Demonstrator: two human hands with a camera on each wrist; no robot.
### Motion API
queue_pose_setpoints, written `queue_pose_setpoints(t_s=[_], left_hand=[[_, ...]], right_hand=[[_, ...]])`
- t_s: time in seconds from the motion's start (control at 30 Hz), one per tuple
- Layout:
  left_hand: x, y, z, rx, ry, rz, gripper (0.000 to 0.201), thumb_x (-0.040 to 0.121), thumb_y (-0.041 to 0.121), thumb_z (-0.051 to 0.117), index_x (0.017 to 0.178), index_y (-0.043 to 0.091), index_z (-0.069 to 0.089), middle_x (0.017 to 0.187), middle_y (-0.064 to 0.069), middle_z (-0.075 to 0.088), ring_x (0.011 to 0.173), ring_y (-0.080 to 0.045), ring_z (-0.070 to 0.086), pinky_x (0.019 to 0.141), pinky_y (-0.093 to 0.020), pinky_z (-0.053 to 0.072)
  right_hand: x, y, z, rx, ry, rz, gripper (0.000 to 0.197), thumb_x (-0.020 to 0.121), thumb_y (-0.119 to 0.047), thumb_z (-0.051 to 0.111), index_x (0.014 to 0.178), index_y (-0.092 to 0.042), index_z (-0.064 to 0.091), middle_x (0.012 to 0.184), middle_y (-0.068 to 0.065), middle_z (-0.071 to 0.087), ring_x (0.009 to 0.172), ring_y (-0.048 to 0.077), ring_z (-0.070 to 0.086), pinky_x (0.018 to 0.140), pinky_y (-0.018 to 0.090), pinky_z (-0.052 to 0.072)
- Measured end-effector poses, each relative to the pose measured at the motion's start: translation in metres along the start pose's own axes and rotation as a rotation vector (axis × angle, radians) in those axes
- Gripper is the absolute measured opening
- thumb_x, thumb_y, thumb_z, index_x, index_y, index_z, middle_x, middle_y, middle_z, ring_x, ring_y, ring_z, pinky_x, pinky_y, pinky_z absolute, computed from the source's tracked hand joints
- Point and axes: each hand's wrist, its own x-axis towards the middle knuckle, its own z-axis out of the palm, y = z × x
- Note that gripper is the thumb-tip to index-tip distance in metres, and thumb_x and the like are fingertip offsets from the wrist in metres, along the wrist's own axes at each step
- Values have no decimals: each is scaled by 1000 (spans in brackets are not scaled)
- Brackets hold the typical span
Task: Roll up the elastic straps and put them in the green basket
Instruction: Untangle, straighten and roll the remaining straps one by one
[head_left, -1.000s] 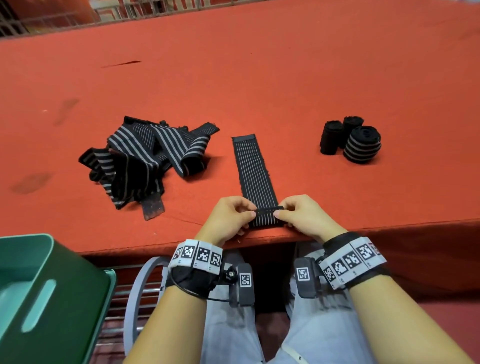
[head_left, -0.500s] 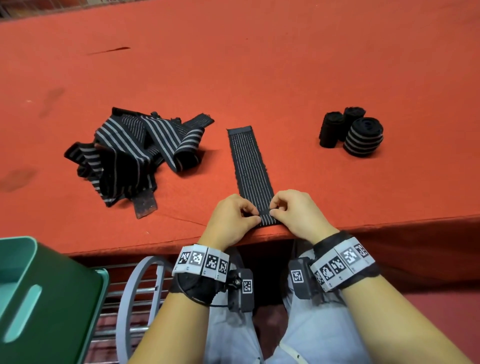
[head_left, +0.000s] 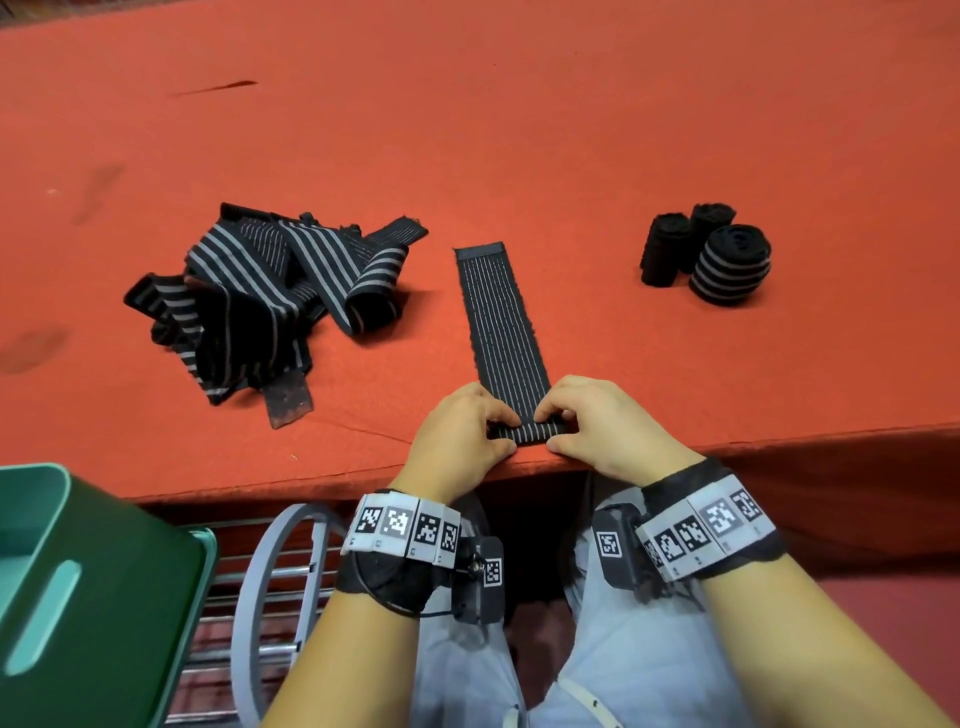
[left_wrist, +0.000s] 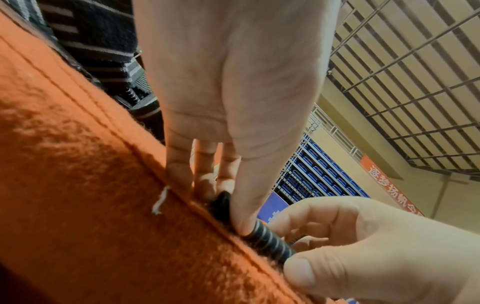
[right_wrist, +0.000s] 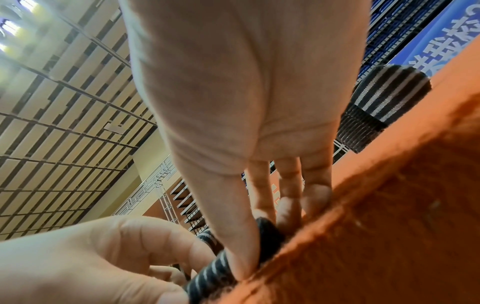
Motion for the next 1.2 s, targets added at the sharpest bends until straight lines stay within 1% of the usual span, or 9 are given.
queue_pose_setpoints(t_s=[0.23,0.33,0.43,0.5,0.63,0.77,0.93,1.03,1.2], left_hand=[[-4,-1,0,3,8,-10,21,78,26,78,95,33,68,87,14,59,84,-9,57,82,-38,51],[-5,-1,-3,-72,20,-37,20,79,23,78,92,30,64,85,12,64,81,-7,61,78,-34,52],[-5,-2,-6,-117,4,-48,16,81,20,76,89,27,64,83,10,66,77,-6,61,73,-27,50],[-5,-1,-7,-127,-5,-49,13,83,20,75,87,27,65,81,9,66,76,-6,60,71,-25,48],[-2,-2,-9,-131,-20,-66,10,84,20,73,86,26,65,80,9,66,76,-6,60,71,-24,47],[5,-3,-9,-118,-33,-92,8,85,19,73,83,25,67,80,8,65,75,-6,59,69,-24,45],[10,-1,-9,-99,-14,-115,5,87,18,72,87,22,71,87,8,62,79,-8,58,70,-22,44],[11,-1,-9,-157,-21,-91,10,87,12,70,88,23,68,83,9,63,75,-4,57,70,-21,46],[12,-3,-7,-118,1,-40,9,83,16,74,81,24,72,84,11,57,77,-2,52,74,-24,46]], right_hand=[[-3,-2,-1,55,28,33,21,81,-21,77,101,-27,71,92,-16,60,89,6,56,83,29,48],[-4,-2,-3,127,21,68,20,83,-23,76,101,-28,71,95,-14,65,81,3,59,77,23,47],[-4,-1,-4,174,12,92,18,85,-25,75,99,-32,68,89,-13,64,74,3,60,68,19,43],[-3,-2,-5,192,5,99,15,86,-24,73,97,-31,66,85,-11,64,73,5,60,66,22,45],[1,-3,-6,198,-4,105,10,87,-24,72,90,-29,64,84,-8,65,76,9,60,71,30,50],[8,0,-5,186,-10,108,7,89,-25,69,84,-28,66,82,-9,65,80,6,59,72,29,46],[17,0,-1,95,-24,91,5,92,-24,67,90,-21,71,97,-7,54,93,10,51,84,29,41],[19,0,1,80,1,83,1,91,-23,68,90,-22,69,93,-7,54,90,11,51,82,31,42],[19,2,1,77,27,55,9,88,-22,71,82,-25,65,84,-9,53,84,9,50,76,29,40]])
